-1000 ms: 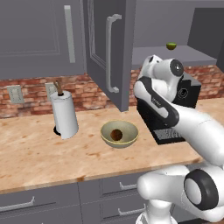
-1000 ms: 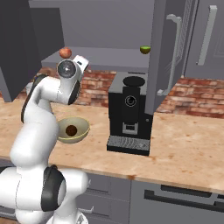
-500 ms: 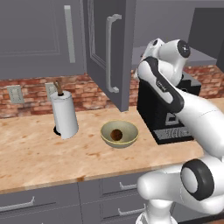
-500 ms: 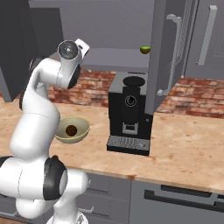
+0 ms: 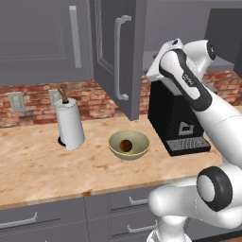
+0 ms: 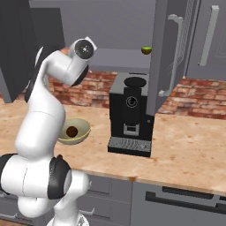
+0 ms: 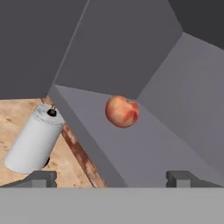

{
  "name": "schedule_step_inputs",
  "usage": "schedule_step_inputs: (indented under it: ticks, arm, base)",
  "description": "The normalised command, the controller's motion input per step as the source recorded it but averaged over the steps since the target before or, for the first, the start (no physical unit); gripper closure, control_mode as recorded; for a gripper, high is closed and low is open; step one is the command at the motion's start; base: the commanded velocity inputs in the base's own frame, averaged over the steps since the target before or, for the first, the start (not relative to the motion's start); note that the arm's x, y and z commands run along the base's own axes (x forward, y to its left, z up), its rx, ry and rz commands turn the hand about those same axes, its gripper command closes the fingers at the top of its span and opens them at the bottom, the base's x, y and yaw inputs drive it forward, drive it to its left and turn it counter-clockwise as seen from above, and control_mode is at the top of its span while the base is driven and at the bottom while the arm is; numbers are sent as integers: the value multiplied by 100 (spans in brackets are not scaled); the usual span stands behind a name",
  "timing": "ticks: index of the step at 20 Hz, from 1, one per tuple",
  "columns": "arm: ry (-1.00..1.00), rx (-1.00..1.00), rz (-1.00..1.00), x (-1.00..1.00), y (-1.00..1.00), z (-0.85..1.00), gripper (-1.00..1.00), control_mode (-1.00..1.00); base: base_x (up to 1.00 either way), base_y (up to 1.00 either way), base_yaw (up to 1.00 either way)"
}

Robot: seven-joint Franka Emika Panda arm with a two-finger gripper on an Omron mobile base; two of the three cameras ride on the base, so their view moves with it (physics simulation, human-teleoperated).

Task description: Open the cabinet. Pick the peach and orange from the cabinet and place them into the bowl. Then close the cabinet.

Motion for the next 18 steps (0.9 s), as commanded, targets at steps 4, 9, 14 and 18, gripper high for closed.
schedule_step_inputs:
  ticks: [4, 9, 14, 18]
  arm:
    - [-5, 23, 3, 0, 0, 0, -100, -100]
    - [-3, 11, 2, 0, 0, 0, -100, -100]
    - [0, 0, 0, 1, 1, 0, -100, -100]
    - [3, 1, 0, 21, 10, 0, -100, -100]
  base:
    - [0, 0, 0]
    - [0, 0, 0]
    - [0, 0, 0]
    - [0, 0, 0]
